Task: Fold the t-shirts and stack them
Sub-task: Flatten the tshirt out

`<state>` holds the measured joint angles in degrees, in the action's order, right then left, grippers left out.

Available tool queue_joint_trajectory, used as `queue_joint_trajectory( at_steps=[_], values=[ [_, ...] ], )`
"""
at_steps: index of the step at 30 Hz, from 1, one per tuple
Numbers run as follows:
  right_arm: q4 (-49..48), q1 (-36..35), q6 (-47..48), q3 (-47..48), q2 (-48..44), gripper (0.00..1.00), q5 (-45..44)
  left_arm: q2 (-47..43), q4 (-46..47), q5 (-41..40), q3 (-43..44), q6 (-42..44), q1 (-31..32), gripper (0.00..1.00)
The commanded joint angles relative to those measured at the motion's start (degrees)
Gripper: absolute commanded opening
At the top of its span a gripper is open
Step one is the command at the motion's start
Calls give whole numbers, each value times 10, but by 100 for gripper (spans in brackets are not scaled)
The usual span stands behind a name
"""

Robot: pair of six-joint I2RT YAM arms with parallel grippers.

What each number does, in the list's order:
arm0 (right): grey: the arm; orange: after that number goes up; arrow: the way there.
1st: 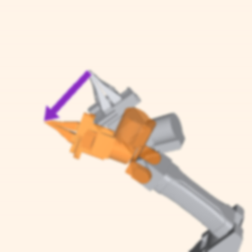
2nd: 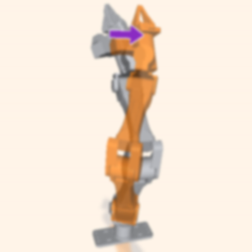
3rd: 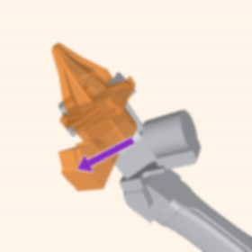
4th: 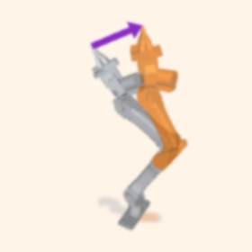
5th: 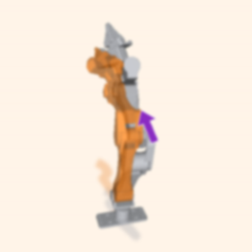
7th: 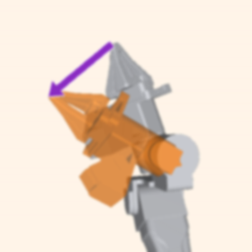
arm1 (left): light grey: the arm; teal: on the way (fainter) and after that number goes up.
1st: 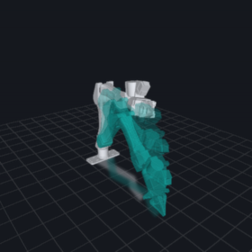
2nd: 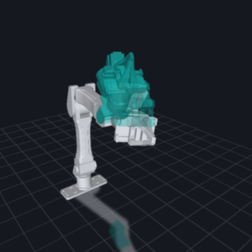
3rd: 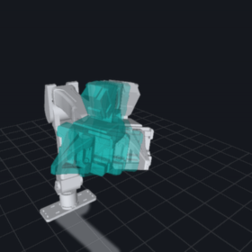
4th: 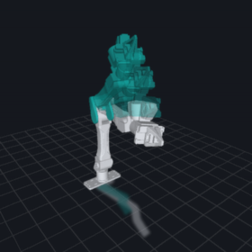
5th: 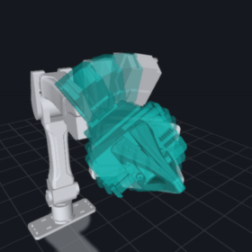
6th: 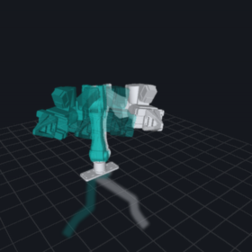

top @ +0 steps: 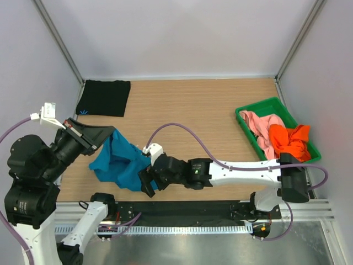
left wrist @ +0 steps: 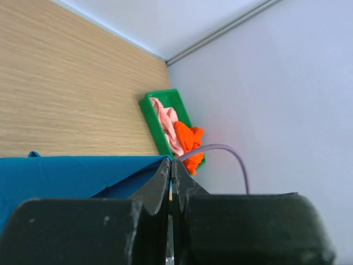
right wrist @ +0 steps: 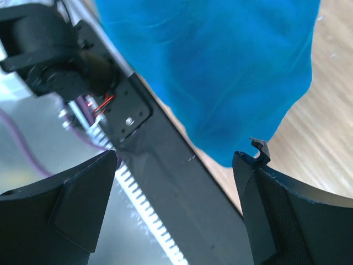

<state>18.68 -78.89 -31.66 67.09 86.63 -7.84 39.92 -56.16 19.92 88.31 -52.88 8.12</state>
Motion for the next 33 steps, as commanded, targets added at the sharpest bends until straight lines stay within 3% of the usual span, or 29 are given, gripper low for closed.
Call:
queue_joint_trajectory(
  at_steps=[1,6,10,13,17,21,22,25,29,33],
  values=[
    [-50,-8,19,51,21,94,-91,28,49,38,55,-12,1,0],
    [47,-2,71,102,34,85,-205,56,26,33,148,3,0,0],
    [25,46,71,76,-7,75,-142,72,-6,12,215,23,1,0],
    [-9,59,110,93,6,57,-42,76,-16,-17,251,38,1,0],
    [-14,55,95,185,90,4,105,75,-33,-78,290,64,2,0],
    [-15,16,84,287,153,1,149,82,-50,-217,359,111,23,0],
    [-22,12,78,318,161,2,158,82,-45,-282,369,134,32,0],
    [-37,4,50,346,165,2,181,83,-1,-368,376,169,78,0],
    [-29,2,37,291,97,1,139,87,76,-393,312,184,137,0],
    [55,4,40,186,-34,1,-29,108,140,-338,213,158,147,0]
  ],
)
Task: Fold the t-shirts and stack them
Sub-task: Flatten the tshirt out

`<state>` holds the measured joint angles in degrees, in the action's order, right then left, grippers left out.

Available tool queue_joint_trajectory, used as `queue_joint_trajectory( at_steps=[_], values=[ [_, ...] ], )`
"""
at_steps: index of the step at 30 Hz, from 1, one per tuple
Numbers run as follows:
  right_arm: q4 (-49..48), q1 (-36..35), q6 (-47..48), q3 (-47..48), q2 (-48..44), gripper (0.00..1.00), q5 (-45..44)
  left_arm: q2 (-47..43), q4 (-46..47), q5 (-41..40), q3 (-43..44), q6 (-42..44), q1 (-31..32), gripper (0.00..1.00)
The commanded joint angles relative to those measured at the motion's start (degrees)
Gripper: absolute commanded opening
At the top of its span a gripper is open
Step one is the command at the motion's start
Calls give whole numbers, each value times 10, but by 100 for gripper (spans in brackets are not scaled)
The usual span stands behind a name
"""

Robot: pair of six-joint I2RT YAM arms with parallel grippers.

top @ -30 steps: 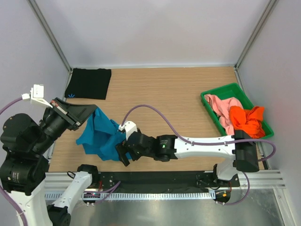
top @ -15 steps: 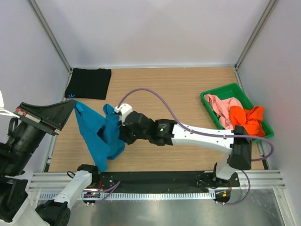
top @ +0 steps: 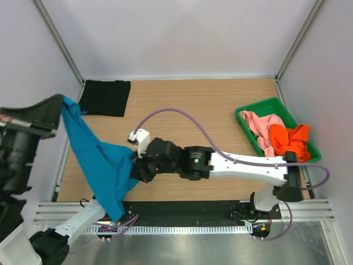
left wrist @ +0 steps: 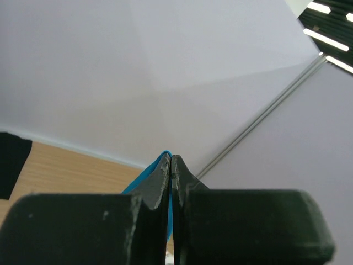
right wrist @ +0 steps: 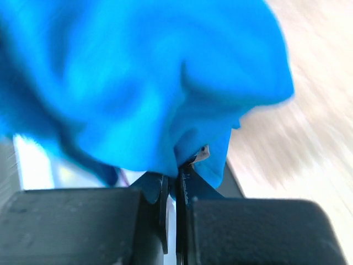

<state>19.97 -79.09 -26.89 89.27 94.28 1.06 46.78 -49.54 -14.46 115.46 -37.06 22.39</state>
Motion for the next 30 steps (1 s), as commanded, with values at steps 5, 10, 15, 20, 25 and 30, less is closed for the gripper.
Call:
queue_joint_trajectory(
  at_steps=[5,10,15,20,25,30],
  values=[
    [152,8,-55,-103,-251,1,-303,57,148,78,-147,-57,5,0],
    [306,9,-91,-104,-366,1,-416,47,134,98,-176,-47,5,0],
    [355,9,-97,-106,-467,1,-396,19,101,117,-180,-32,5,0],
    [382,9,-94,-125,-490,1,-245,-15,61,101,-149,-30,5,0],
    [411,8,-143,-165,-523,10,-265,-12,14,87,-93,-17,5,0],
    [491,9,-234,-208,-510,33,-325,-1,30,115,-89,-37,5,0]
  ],
)
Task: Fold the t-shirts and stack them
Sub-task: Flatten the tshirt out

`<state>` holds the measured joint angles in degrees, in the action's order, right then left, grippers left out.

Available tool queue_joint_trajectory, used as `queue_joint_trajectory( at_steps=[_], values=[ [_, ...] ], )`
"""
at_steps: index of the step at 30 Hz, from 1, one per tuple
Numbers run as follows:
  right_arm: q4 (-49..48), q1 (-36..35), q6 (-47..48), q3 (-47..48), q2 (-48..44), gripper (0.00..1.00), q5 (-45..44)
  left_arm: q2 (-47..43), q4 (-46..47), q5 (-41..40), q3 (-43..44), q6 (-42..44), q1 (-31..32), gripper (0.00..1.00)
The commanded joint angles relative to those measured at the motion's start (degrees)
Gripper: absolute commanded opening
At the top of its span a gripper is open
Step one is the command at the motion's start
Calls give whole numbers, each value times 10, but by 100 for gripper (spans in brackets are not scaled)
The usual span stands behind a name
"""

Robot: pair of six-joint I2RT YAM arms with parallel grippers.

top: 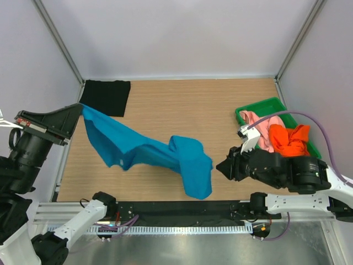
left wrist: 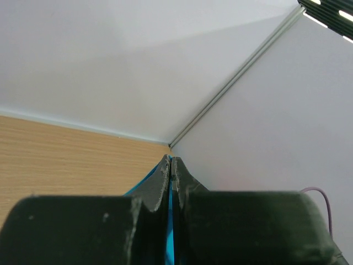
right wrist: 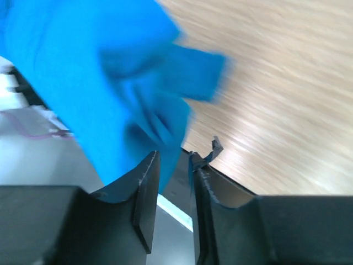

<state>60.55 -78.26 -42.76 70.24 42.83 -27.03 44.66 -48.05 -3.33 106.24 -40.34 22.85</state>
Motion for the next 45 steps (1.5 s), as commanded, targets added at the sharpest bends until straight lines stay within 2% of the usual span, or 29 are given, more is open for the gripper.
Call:
queue_joint_trajectory(
  at_steps=[1,2,3,4,7,8,9,11,16,19,22,23,25,29,36,38,43,44,45],
  values=[
    [117,0,-106,-23,17,35,-68,18,20,7,-14,-10,0,0],
    [149,0,-180,-29,21,42,-76,15,23,9,-26,-15,0,0],
    [190,-1,-206,-42,25,55,-80,11,27,16,-36,-26,0,0],
    [186,-1,-208,-49,25,56,-70,10,37,20,-54,-30,0,0],
    [59,-1,-104,-67,38,63,-13,9,40,30,-67,-43,0,0],
    [-13,-1,-50,-62,73,67,2,11,40,30,-68,-45,0,0],
    [-48,0,-28,-56,95,73,18,12,40,45,-71,-47,0,0],
    [-134,-1,7,-28,180,77,76,15,40,52,-71,-47,0,0],
    [-257,-1,107,16,346,89,146,17,31,54,-64,-40,0,0],
    [-331,6,136,37,442,89,183,9,15,51,-60,-40,0,0],
    [-394,51,110,36,500,83,226,0,-8,43,-55,-35,0,0],
    [-424,63,103,26,510,72,243,-3,-15,37,-55,-33,0,0],
    [-445,77,101,24,547,66,298,-10,-30,38,-56,-31,0,0],
    [-465,76,123,58,611,70,353,-21,-42,17,-63,-34,-1,0],
    [-439,74,146,142,704,72,352,-41,-42,1,-93,-55,0,0],
    [-423,74,146,164,719,70,328,-42,-47,-2,-96,-57,0,0],
    [-378,80,155,191,752,53,275,-48,-57,-6,-92,-61,0,0],
    [-378,83,153,185,752,40,273,-48,-59,-7,-90,-62,0,0],
    [-378,85,153,184,752,34,250,-49,-63,-7,-89,-62,0,0]
  ],
)
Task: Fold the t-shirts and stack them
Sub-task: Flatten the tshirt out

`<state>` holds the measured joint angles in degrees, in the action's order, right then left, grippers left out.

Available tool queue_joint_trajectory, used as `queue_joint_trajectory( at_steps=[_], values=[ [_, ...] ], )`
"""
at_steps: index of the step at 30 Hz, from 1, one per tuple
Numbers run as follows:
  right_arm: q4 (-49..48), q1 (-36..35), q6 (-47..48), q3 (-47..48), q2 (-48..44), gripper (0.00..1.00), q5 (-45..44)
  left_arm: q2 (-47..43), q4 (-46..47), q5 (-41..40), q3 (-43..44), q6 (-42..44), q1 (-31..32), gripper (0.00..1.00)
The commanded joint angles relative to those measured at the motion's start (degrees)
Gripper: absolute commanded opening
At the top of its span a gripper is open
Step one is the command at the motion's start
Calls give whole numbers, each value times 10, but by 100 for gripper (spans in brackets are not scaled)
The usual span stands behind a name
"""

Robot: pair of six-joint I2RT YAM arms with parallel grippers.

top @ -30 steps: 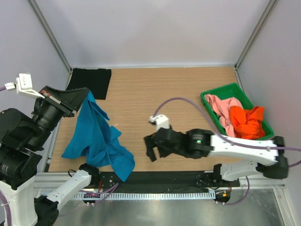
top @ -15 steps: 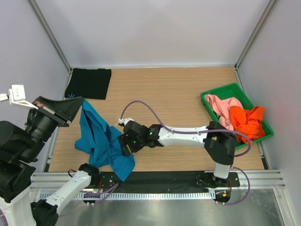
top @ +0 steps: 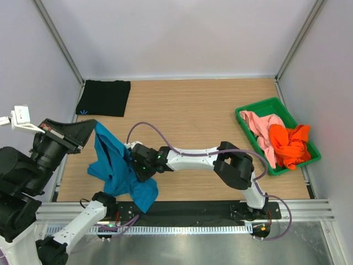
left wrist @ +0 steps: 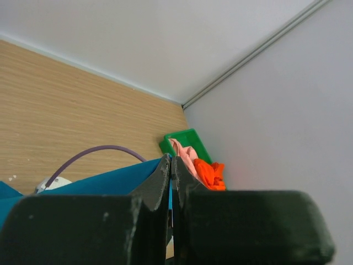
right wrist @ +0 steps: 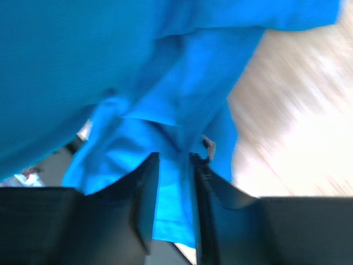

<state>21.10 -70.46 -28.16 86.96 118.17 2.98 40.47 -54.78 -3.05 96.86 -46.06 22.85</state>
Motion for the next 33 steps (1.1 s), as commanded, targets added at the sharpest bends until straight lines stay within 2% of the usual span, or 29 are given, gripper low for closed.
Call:
queue_joint_trajectory(
  at_steps=[1,4,6,8,10,14,18,21,25,28,32,33],
  values=[
    [19,13,2,15,-1,31,-50,-9,1,-10,9,-5,0,0],
    [20,22,1,7,-1,29,-50,-12,-10,-12,12,-5,0,0],
    [25,26,5,-3,-10,14,-53,-14,-15,-17,16,-3,0,0],
    [37,27,12,-16,-37,4,-61,-14,-20,-25,30,3,0,0],
    [49,27,10,-33,-75,2,-90,-10,-30,-42,48,19,0,0],
    [81,24,-7,-117,-221,2,-132,8,-57,-72,121,55,0,0],
    [135,-10,-25,-157,-410,1,-205,23,-53,-91,163,82,0,0],
    [188,-22,-63,-166,-508,2,-228,33,-34,-88,183,98,1,0],
    [280,-39,-118,-168,-592,2,-251,62,-21,-73,225,127,2,0],
    [349,-45,-147,-167,-621,2,-292,66,-8,-91,239,149,2,0],
    [485,-51,-204,-164,-677,1,-403,73,13,-126,239,179,7,0],
    [493,-51,-205,-163,-686,2,-418,76,18,-129,236,183,12,0]
  ],
)
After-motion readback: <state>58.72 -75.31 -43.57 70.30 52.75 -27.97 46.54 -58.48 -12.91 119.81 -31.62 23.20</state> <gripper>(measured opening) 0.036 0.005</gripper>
